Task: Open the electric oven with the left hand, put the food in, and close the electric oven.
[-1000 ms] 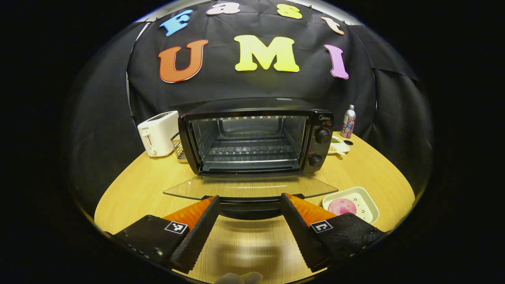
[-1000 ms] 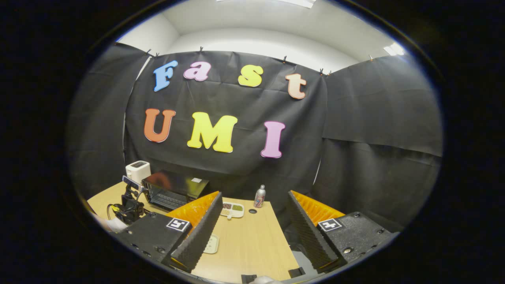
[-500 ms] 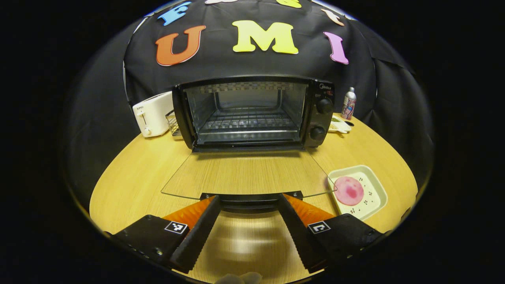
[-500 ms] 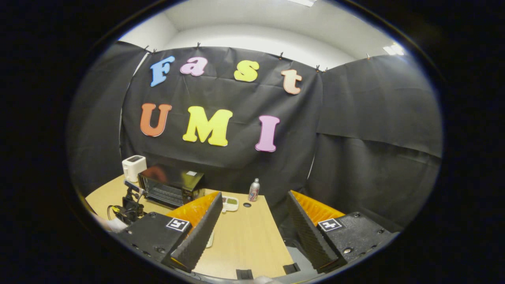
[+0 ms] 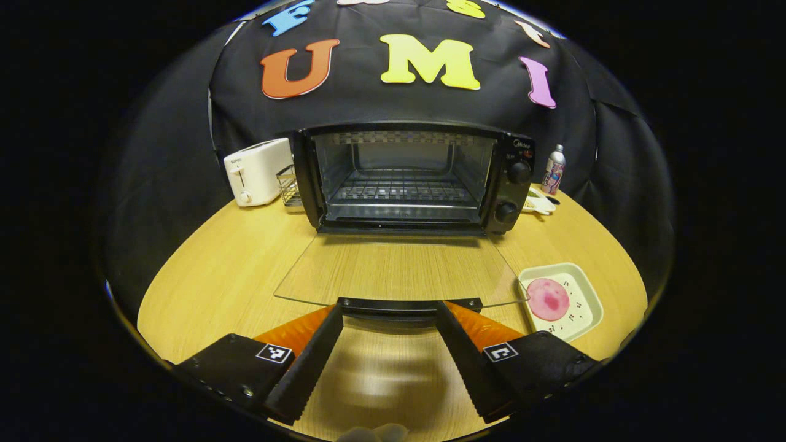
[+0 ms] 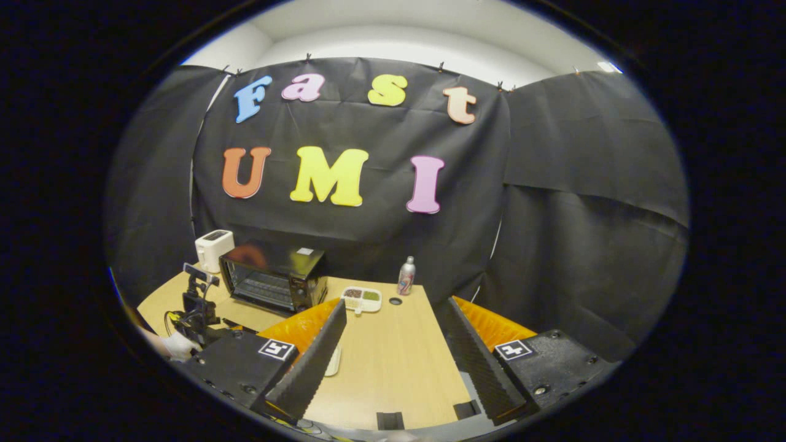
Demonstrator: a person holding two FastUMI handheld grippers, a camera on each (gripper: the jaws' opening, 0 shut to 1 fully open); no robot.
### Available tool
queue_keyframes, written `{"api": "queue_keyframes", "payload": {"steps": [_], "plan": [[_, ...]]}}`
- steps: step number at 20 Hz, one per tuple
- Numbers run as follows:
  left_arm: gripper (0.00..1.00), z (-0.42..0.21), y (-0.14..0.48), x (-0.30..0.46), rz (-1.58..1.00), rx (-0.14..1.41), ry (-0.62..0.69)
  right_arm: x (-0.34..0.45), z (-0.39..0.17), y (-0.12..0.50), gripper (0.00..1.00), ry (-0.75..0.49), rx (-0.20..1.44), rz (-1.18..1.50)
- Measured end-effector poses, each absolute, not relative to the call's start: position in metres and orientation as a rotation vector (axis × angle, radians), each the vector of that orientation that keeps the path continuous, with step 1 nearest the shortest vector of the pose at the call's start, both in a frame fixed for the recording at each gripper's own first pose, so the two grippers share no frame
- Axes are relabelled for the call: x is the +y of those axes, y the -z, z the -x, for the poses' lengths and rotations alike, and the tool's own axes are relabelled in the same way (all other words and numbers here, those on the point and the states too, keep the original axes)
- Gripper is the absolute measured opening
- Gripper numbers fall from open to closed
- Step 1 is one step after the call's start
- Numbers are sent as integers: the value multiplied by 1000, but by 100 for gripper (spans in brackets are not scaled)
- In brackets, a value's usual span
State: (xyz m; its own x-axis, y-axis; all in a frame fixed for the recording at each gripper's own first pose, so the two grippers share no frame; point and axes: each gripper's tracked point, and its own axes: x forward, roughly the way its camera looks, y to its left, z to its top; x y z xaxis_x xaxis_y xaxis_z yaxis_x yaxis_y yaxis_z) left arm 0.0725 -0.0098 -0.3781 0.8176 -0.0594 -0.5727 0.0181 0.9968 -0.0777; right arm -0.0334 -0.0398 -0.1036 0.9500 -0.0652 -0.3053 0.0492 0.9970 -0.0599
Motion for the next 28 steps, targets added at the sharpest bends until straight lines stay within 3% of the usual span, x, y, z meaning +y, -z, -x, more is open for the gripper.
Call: {"api": "queue_keyframes", "payload": {"steps": [6, 13, 21, 28], "plan": [[96, -50, 291, 4, 71, 456, 38, -25, -7, 175, 100, -38, 441, 58], [96, -20, 194, -5, 21, 320, 9, 2, -65, 303, 96, -162, 688, -7], [97, 4, 141, -10, 1, 285, -121, 32, -102, 424, 74, -313, 983, -113], [96, 11, 98, -30, -23, 215, -150, 49, -111, 464, 48, -354, 1146, -146]]}}
